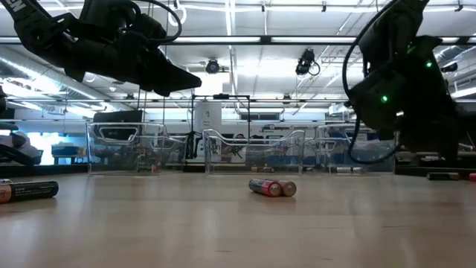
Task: Sort batteries
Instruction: Put the black battery into the middle transparent bin
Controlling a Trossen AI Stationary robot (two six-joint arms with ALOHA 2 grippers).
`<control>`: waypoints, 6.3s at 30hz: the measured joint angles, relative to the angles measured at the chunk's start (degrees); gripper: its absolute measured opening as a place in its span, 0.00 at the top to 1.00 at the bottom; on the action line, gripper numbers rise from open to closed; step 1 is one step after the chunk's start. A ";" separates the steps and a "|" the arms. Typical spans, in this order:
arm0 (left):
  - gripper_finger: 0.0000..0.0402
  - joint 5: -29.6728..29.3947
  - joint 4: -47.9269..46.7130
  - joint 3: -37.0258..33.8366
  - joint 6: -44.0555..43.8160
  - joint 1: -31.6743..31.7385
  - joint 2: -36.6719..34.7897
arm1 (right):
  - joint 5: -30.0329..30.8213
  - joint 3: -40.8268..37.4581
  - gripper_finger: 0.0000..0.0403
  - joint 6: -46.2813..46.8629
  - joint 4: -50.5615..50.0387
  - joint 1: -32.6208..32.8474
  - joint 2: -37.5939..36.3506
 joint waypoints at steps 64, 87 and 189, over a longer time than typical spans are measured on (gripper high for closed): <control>0.80 -0.68 -1.12 0.00 -0.44 0.00 0.00 | -14.24 0.71 0.64 27.29 7.14 -7.94 -5.57; 0.80 -0.68 -1.25 0.00 -0.44 -0.01 0.00 | -14.25 0.30 0.73 23.10 9.12 -10.36 3.12; 0.86 1.24 1.07 9.10 -6.48 -4.52 5.38 | -20.82 40.98 0.87 11.27 55.16 -1.20 2.54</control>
